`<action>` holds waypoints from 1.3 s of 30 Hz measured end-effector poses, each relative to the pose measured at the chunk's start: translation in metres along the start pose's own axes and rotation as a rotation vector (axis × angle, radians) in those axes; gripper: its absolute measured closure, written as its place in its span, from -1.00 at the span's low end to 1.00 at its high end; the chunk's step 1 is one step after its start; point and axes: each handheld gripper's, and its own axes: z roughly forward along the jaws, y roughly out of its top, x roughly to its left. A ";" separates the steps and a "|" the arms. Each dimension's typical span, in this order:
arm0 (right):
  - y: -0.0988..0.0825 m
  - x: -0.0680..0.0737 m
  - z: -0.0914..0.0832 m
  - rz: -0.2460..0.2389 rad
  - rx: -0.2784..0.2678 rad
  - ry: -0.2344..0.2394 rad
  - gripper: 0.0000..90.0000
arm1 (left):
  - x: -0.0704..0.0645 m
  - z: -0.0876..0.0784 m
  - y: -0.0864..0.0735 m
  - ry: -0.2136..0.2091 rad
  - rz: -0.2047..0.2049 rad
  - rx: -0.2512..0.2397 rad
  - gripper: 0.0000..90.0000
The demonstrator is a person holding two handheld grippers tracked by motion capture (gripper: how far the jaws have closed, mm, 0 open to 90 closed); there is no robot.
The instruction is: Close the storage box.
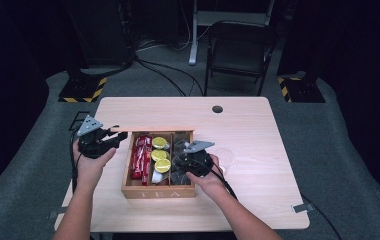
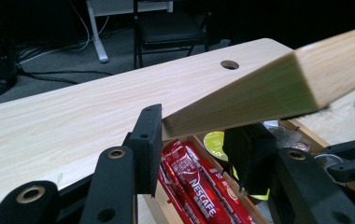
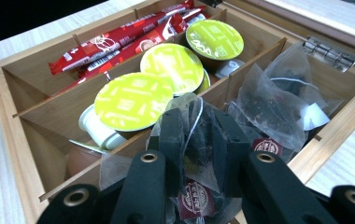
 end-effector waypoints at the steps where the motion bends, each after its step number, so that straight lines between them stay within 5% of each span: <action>1: 0.001 0.000 -0.001 -0.007 0.002 0.000 0.67 | 0.000 0.000 0.000 0.000 0.000 -0.001 0.28; 39: 0.012 0.000 -0.045 -0.035 -0.030 0.021 0.67 | 0.000 0.000 0.000 0.000 0.005 0.008 0.28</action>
